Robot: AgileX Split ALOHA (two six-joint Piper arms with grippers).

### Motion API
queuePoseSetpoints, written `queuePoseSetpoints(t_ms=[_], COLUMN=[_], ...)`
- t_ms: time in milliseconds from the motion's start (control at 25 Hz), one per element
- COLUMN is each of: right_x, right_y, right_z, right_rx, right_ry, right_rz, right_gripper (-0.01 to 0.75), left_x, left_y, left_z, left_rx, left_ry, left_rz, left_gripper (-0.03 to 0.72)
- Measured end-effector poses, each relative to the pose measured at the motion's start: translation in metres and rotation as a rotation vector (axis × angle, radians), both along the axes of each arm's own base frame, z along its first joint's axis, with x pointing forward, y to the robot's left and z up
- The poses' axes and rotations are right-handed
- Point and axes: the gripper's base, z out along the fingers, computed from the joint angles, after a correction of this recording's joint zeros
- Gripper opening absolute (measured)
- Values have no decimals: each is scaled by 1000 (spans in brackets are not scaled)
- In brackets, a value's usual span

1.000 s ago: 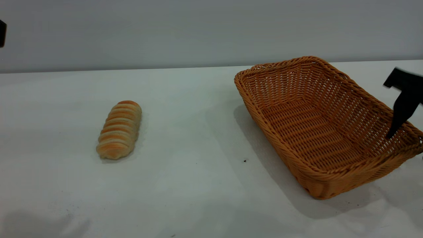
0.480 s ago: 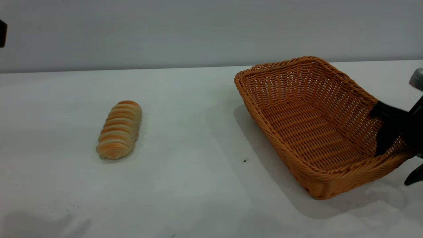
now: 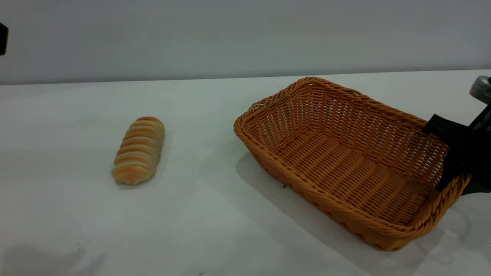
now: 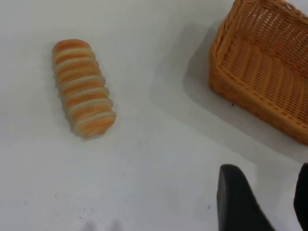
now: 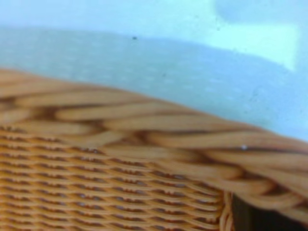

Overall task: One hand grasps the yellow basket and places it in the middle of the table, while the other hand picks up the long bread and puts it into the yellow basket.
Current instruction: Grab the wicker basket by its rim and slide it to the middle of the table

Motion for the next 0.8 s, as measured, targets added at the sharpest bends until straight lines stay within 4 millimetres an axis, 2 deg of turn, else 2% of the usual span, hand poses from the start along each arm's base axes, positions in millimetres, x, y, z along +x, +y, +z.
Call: queuePoseSetpoints(t_ms=[160,400,560,680,800], right_x=[14,63,80,85,85], right_y=[3,20,37,56,79], right_z=[8,46,65,60,43], right_rx=[6,29,68,115,126], right_ry=[-16,-73,-111,-97,-72], right_rz=[54,299,445,535,641], right_gripper=[86,82,83,82,81], left_x=[0,-1,-2,-2,-2], left_y=[0,-1,-1,-1,-1], left_z=[0,-1,-1,-1,-1], left_rx=[0,-2,-3,-5,-5], left_ry=[0,11,19,24,28], left_rz=[0,-8,-13,-16,-19], left_gripper=[365,365,365,365,365])
